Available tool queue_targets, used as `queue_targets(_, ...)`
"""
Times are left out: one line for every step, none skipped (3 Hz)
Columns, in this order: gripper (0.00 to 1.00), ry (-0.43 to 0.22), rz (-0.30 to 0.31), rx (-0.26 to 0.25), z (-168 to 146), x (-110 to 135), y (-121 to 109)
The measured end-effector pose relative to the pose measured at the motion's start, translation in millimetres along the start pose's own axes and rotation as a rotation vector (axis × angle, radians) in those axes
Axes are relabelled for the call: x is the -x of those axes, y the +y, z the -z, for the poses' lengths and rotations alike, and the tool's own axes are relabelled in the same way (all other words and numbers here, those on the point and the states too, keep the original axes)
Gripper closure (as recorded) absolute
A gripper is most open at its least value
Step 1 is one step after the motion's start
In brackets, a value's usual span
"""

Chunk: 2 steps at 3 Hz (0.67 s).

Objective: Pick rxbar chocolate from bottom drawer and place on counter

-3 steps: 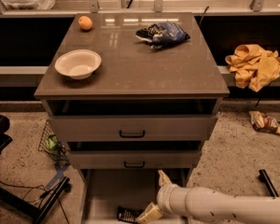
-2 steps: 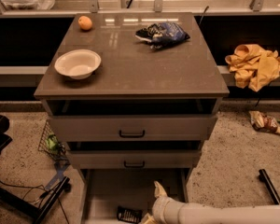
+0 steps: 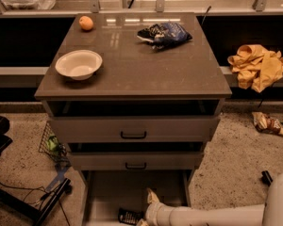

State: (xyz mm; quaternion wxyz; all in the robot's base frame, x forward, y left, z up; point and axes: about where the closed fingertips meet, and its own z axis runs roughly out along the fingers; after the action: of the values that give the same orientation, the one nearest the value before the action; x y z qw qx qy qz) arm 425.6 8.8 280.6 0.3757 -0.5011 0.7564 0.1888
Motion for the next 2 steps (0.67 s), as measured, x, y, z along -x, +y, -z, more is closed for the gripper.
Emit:
queue_targets(0.0, -0.009, 0.007, 0.019, -13.2, -7.4, 6.7)
queue_targets(0.0, -0.057, 0.024, 0.055, -41.1, -17.2, 17.1)
